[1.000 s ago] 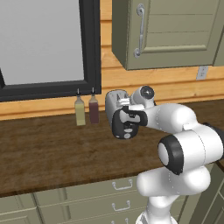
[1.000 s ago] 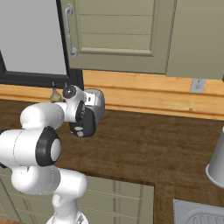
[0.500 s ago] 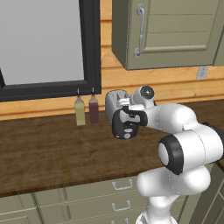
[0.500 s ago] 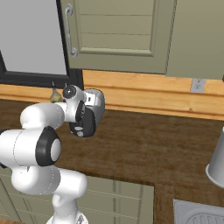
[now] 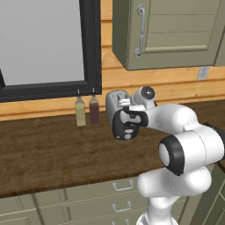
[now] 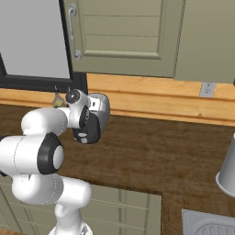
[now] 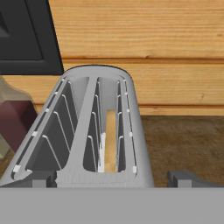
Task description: Start the toaster. Once the lever pops up, take the bread to the plate on the dining counter.
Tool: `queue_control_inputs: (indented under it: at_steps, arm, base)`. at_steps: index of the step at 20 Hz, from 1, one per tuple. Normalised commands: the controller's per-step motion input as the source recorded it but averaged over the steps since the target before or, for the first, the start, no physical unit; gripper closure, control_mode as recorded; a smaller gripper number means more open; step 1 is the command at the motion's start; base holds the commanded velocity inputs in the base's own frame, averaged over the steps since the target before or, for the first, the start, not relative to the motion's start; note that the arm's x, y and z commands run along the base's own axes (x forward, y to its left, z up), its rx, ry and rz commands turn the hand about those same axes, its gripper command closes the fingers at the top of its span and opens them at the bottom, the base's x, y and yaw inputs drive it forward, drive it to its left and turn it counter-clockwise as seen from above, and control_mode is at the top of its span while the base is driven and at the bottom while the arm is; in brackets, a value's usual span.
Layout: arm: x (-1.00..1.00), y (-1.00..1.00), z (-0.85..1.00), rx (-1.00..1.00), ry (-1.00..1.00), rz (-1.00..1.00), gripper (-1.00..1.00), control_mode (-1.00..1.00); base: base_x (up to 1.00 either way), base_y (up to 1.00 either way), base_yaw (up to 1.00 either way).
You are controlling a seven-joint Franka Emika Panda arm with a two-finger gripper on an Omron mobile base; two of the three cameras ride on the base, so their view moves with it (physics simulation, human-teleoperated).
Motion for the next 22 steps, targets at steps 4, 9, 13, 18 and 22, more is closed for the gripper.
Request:
queue_control_inputs:
  at_steps: [4, 9, 13, 18, 22]
  arm:
    - [0.0, 0.0, 0.0, 0.0, 0.0, 0.0, -1.0, -1.0]
    - [0.0, 0.0, 0.0, 0.0, 0.0, 0.0, -1.0, -1.0]
    - [0.0, 0.0, 0.0, 0.0, 0.0, 0.0, -1.0, -1.0]
    - [0.0, 0.0, 0.0, 0.0, 0.0, 0.0, -1.0, -1.0]
    - [0.0, 0.0, 0.0, 0.0, 0.0, 0.0, -1.0, -1.0]
  base:
    - [0.0, 0.0, 0.0]
    - [0.0, 0.0, 0.0]
    - [0.0, 0.0, 0.0]
    - [0.0, 0.0, 0.0]
    - [0.0, 0.0, 0.0]
